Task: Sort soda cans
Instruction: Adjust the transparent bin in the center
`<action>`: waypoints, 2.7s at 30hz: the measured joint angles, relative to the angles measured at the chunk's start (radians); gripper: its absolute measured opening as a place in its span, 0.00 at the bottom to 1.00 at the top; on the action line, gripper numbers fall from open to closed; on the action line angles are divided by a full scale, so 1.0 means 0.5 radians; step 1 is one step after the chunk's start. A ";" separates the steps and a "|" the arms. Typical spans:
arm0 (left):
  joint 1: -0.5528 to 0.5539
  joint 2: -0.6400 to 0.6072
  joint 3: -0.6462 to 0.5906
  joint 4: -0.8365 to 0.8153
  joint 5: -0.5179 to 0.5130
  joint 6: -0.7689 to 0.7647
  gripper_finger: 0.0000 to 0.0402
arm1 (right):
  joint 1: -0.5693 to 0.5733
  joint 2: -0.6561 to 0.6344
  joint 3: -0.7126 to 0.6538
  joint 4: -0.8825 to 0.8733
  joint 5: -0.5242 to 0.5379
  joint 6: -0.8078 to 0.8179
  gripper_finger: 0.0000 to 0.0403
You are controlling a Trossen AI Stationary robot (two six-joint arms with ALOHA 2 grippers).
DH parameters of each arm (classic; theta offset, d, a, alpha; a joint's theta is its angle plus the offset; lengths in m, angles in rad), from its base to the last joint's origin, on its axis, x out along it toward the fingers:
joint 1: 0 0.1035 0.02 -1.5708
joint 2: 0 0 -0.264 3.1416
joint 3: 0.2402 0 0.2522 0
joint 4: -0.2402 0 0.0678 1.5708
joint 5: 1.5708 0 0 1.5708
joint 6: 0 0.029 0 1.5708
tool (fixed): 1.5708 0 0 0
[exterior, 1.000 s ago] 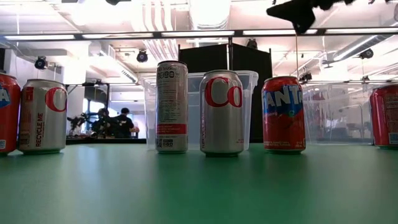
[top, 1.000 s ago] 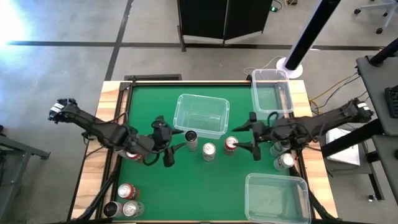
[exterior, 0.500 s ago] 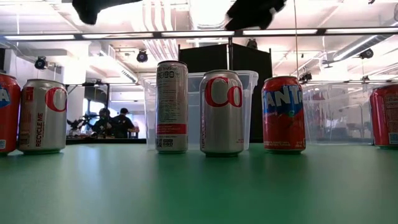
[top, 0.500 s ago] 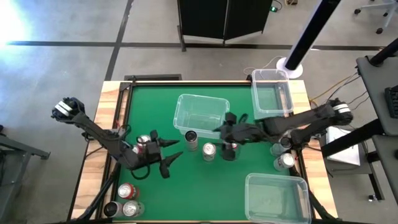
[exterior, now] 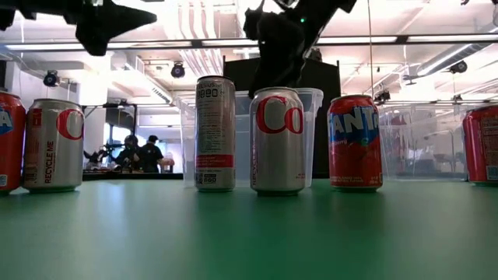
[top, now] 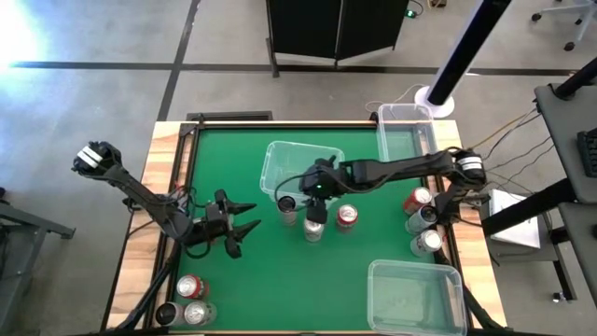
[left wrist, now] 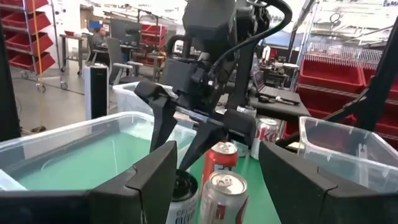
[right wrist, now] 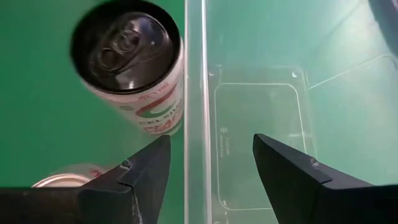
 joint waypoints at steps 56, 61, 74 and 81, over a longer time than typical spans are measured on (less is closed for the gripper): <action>0.005 0.221 0.222 -0.102 -0.097 0.079 0.53 | -0.299 0.273 0.527 -0.192 0.642 1.982 0.33; 0.005 0.219 0.222 -0.104 -0.097 0.078 0.53 | -0.312 0.139 0.562 -0.188 0.627 1.640 0.51; 0.014 0.216 0.243 -0.108 -0.215 0.164 0.53 | -0.644 0.021 0.489 -0.778 0.684 1.223 0.61; 0.020 0.216 0.248 -0.110 -0.259 0.233 0.53 | -0.826 0.099 0.412 -0.676 0.501 1.199 0.56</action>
